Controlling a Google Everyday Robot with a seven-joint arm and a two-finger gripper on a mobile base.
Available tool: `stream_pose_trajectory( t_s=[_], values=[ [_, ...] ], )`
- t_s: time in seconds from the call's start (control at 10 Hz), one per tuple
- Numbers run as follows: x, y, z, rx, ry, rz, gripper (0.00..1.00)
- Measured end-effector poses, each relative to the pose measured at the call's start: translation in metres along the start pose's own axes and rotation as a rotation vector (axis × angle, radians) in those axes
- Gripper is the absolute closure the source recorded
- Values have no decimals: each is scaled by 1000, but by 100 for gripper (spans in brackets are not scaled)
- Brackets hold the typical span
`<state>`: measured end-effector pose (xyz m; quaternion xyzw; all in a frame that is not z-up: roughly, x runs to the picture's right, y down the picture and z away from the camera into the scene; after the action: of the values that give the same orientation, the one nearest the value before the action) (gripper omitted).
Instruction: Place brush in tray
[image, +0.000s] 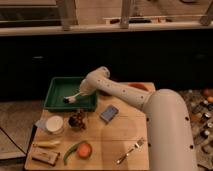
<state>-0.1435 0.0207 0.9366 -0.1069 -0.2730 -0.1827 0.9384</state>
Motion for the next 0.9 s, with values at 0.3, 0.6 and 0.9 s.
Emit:
stream_pose_trajectory(
  t_s=[0.3,0.6,0.9],
  values=[
    [-1,-1,0,5,-1,-3,20],
    [-1,-1,-1,12,1,-3,20],
    [0,-2,-4,18,3,-6,20]
  ],
)
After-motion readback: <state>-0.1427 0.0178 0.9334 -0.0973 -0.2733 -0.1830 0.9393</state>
